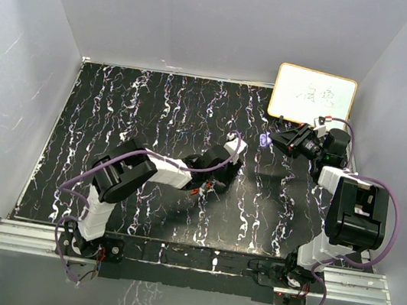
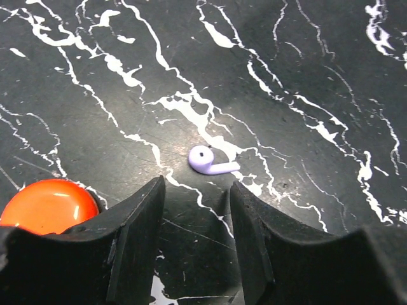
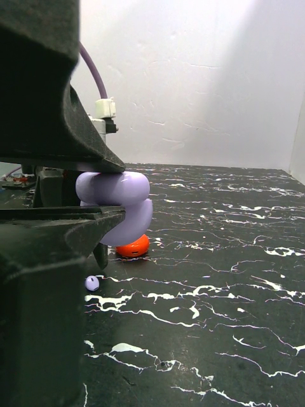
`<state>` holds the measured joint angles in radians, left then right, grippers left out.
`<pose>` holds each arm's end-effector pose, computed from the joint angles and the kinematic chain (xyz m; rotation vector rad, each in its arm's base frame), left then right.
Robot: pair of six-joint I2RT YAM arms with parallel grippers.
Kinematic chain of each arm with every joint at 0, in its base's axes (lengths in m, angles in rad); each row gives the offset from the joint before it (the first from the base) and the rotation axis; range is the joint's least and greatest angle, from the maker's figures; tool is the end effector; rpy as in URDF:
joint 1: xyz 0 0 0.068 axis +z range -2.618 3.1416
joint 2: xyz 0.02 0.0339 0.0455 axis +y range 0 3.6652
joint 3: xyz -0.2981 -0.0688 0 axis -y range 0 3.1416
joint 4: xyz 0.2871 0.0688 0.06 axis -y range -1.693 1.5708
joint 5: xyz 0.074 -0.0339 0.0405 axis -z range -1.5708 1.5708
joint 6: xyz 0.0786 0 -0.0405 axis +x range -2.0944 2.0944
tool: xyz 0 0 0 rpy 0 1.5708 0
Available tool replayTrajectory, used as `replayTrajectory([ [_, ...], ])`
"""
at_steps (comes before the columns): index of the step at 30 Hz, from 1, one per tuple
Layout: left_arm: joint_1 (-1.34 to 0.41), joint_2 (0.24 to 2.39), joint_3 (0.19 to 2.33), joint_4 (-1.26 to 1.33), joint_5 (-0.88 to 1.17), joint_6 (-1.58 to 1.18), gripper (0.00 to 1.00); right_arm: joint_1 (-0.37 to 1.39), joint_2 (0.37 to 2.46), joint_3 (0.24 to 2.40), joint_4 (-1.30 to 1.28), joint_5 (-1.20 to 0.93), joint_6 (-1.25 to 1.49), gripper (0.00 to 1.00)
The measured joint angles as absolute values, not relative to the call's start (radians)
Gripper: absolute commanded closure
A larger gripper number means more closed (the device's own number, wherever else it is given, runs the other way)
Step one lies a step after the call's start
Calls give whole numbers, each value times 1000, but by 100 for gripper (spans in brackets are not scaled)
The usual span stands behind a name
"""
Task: Insert the wireless bluetooth earbuds into the charging case
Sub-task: Pick up the earbud from the center of the board.
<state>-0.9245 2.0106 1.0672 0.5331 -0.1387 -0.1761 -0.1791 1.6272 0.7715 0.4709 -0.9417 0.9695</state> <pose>0.3118 -0.3952 0.1255 0.6530 1.9146 -0.5731 0.3870 -0.0055 0.1886 0.4970 1.9979 1.4201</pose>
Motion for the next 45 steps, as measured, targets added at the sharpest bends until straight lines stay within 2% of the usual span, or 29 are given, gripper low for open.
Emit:
replayTrajectory([
  [20, -888, 2023, 1100, 545, -27, -226, 60, -179, 1627, 772, 472, -943, 970, 100],
  [45, -885, 2074, 1143, 540, -16, -236, 65, -179, 1627, 772, 473, -945, 970, 100],
])
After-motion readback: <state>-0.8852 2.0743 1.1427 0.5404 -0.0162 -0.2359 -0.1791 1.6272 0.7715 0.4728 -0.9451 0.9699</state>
